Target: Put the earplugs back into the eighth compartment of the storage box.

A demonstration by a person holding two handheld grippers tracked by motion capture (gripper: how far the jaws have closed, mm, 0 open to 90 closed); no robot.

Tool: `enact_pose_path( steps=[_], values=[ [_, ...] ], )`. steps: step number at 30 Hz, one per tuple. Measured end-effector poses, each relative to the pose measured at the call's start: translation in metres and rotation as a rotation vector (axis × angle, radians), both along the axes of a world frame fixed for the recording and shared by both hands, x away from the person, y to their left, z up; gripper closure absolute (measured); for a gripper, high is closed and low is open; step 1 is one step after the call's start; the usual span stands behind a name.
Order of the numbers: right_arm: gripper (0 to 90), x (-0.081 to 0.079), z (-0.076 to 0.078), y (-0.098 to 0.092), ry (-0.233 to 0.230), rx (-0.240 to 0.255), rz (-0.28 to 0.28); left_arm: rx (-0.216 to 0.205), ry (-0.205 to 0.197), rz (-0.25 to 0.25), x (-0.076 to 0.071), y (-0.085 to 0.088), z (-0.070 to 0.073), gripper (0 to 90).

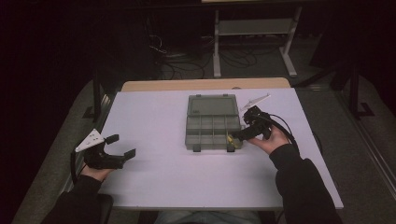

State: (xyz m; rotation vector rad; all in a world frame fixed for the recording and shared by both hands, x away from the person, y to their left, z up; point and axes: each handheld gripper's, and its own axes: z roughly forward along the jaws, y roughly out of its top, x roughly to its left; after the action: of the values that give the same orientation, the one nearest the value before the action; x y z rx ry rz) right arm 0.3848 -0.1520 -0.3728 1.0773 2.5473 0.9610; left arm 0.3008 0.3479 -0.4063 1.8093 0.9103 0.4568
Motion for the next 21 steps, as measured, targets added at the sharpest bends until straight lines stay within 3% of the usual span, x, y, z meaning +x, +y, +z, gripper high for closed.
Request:
enact_pose_path(
  steps=[7, 21],
  values=[
    [4.1, -0.01, 0.002, -0.016, -0.039, 0.045, -0.036, 0.001, 0.001, 0.001, 0.0, 0.0, 0.0, 0.0],
    [2.4, -0.029, 0.003, -0.041, -0.068, 0.107, -0.04, 0.001, 0.004, 0.002, 0.0, 0.0, 0.0, 0.0]
  ],
)
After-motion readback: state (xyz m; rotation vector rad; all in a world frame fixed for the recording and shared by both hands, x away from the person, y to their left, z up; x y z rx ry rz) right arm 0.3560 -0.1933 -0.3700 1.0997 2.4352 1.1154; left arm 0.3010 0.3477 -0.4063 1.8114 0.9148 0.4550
